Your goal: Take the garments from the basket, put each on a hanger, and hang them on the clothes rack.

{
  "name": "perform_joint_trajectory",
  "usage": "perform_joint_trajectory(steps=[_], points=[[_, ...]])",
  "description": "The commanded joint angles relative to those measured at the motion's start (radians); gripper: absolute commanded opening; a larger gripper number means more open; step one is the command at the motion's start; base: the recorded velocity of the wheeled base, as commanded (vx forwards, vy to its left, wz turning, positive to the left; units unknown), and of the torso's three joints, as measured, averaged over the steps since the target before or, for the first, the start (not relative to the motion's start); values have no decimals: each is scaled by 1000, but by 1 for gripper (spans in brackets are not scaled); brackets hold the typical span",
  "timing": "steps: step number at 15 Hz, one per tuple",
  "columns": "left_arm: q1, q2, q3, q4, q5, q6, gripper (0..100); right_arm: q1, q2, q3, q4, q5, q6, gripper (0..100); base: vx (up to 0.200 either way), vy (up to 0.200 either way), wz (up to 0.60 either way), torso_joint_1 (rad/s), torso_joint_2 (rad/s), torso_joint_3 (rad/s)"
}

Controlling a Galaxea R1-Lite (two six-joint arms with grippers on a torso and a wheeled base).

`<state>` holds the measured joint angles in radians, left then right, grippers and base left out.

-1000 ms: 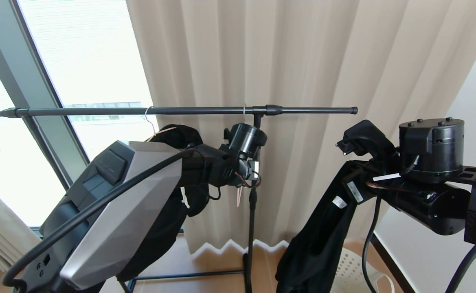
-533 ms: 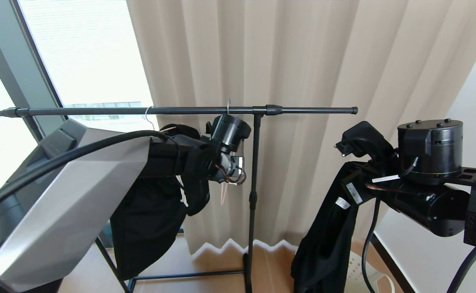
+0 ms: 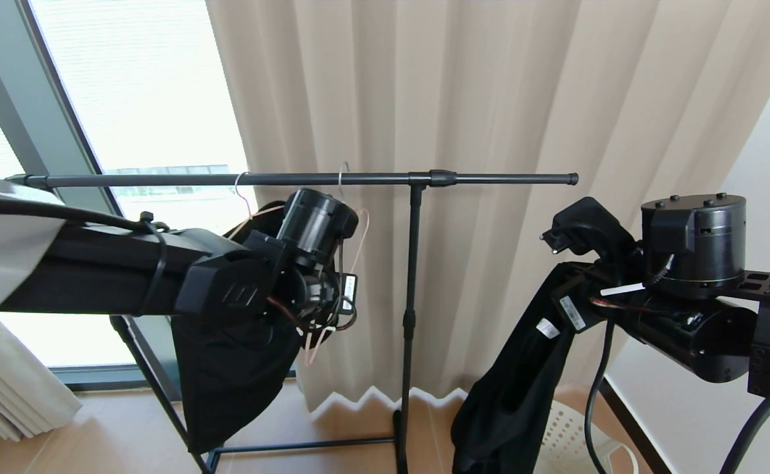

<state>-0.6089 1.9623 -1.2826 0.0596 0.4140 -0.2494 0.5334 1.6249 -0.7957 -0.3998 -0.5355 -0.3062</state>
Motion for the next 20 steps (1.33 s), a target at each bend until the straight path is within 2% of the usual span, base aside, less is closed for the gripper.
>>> perform_joint_trajectory(steps=[1, 2, 3, 4, 5, 7, 11, 14, 18, 20], points=[[0, -154, 170, -87, -6, 44, 0, 0, 1, 0, -1, 0, 1, 0, 0, 0, 0, 0, 0, 0], [0, -174, 201, -110, -15, 56, 0, 0, 1, 0, -1, 0, -1, 0, 0, 0, 0, 0, 0, 0], [0, -227, 279, -165, -52, 84, 0, 0, 0, 0, -1, 0, 1, 0, 0, 0, 0, 0, 0, 0], [0, -238, 299, -176, -63, 88, 0, 0, 0, 0, -1, 0, 1, 0, 0, 0, 0, 0, 0, 0], [0, -303, 410, -224, -107, 136, 0, 0, 0, 1, -1, 0, 1, 0, 0, 0, 0, 0, 0, 0], [0, -367, 519, -268, -149, 163, 0, 2, -2, 1, -2, 2, 2, 0, 0, 0, 0, 0, 0, 0], [3, -522, 782, -388, -322, 220, 0, 51, 6, 21, -122, -41, 1, 0, 0, 0, 0, 0, 0, 0], [1, -563, 967, -595, -417, 280, 0, 51, 13, 21, -123, -52, 2, 0, 0, 0, 0, 0, 0, 0], [-18, -559, 1108, -796, -524, 328, 0, 51, 84, 1, -143, -63, 2, 0, 0, 0, 0, 0, 0, 0], [-40, -559, 1125, -819, -544, 351, 0, 51, 128, -3, -215, -86, 2, 0, 0, 0, 0, 0, 0, 0]])
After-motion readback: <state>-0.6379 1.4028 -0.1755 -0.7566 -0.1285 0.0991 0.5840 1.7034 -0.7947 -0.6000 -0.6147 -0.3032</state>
